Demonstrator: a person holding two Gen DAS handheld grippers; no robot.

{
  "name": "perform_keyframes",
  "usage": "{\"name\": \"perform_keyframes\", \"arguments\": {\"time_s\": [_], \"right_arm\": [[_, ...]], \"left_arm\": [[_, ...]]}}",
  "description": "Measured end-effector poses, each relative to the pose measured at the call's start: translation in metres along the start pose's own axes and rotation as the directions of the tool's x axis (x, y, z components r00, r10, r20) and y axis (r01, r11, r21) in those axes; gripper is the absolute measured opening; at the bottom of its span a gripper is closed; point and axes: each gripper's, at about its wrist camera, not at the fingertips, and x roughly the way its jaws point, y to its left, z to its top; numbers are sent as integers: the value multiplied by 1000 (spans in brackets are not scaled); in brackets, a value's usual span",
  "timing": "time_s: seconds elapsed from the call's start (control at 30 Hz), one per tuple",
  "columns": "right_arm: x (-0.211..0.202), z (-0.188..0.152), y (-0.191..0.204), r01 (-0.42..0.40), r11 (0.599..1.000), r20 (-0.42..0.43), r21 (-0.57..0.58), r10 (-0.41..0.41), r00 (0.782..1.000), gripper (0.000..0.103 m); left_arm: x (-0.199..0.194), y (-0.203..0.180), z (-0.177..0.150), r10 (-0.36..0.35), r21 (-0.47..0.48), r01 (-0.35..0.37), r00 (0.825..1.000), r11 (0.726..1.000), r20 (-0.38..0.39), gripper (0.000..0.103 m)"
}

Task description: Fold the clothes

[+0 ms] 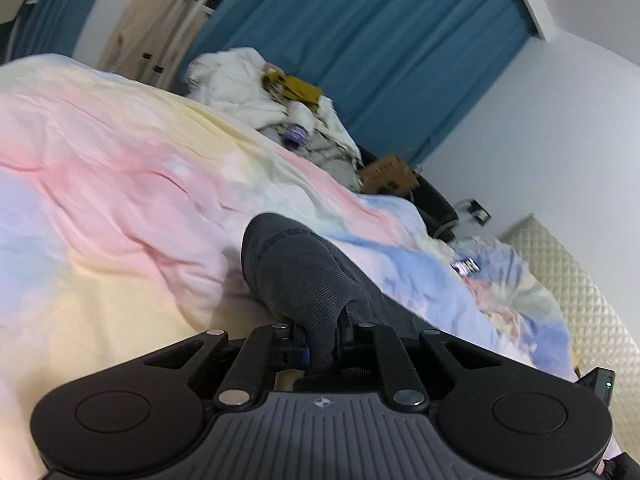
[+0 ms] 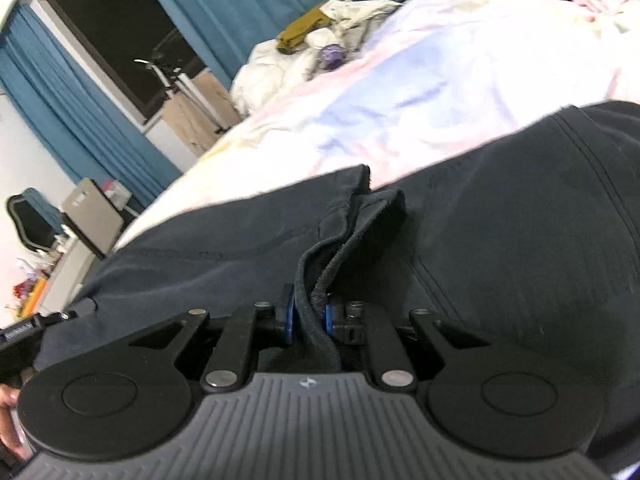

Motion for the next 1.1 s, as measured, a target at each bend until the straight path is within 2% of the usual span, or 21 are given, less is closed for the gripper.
{"name": "perform_keyframes", "arguments": {"time_s": [0.17, 0.3, 0.43, 0.5, 0.6, 0.67, 0.8, 0.83, 0.9, 0.93, 0.97, 1.0, 1.07, 1.1], "right_arm": [[15, 10, 38, -65, 997, -11, -49, 64, 998, 14], [27, 12, 70, -105, 988, -20, -115, 103, 994, 14], [51, -3, 86, -40, 970, -101, -241, 16, 995, 14], [65, -11, 83, 6, 959, -169, -282, -55, 984, 15], [75, -13, 69, 3, 972, -213, -236, -55, 975, 21], [82, -19, 67, 18, 962, -231, -272, -83, 969, 31], [90, -29, 65, 36, 948, -243, -317, -118, 963, 31], [89, -30, 64, 36, 947, -236, -320, -117, 965, 32], [77, -32, 69, 51, 937, -200, -347, -127, 972, 45], [67, -32, 72, 63, 930, -165, -363, -131, 978, 50], [60, -30, 74, 72, 925, -135, -373, -131, 982, 62], [46, -29, 75, 77, 924, -96, -375, -122, 988, 73], [19, -26, 72, 70, 933, -28, -352, -86, 996, 81], [2, -25, 68, 64, 941, 6, -333, -66, 998, 85]], "left_arm": [[-33, 13, 27, 15, -23, -14, 999, 1000, 44, 11], [-58, 29, 40, 42, 25, -43, 998, 999, 54, 11], [-54, 48, 33, 84, 63, -85, 996, 994, 24, 12], [-44, 58, 25, 109, 75, -108, 994, 991, -1, 12], [-33, 70, 14, 143, 84, -140, 989, 987, -36, 13], [-27, 78, 7, 164, 85, -159, 985, 984, -58, 15], [-30, 77, -4, 202, 117, -195, 978, 974, -55, 20], [-32, 76, -6, 211, 125, -203, 976, 971, -53, 24], [-36, 74, -10, 231, 132, -224, 972, 966, -42, 33], [-40, 72, -9, 239, 122, -233, 971, 965, -31, 42], [-44, 70, -8, 244, 112, -240, 970, 964, -19, 55], [-51, 67, -8, 249, 107, -248, 969, 963, 7, 62], [-67, 57, -9, 257, 113, -265, 963, 957, 85, 91], [-75, 51, -9, 261, 127, -277, 957, 953, 130, 93]]}}
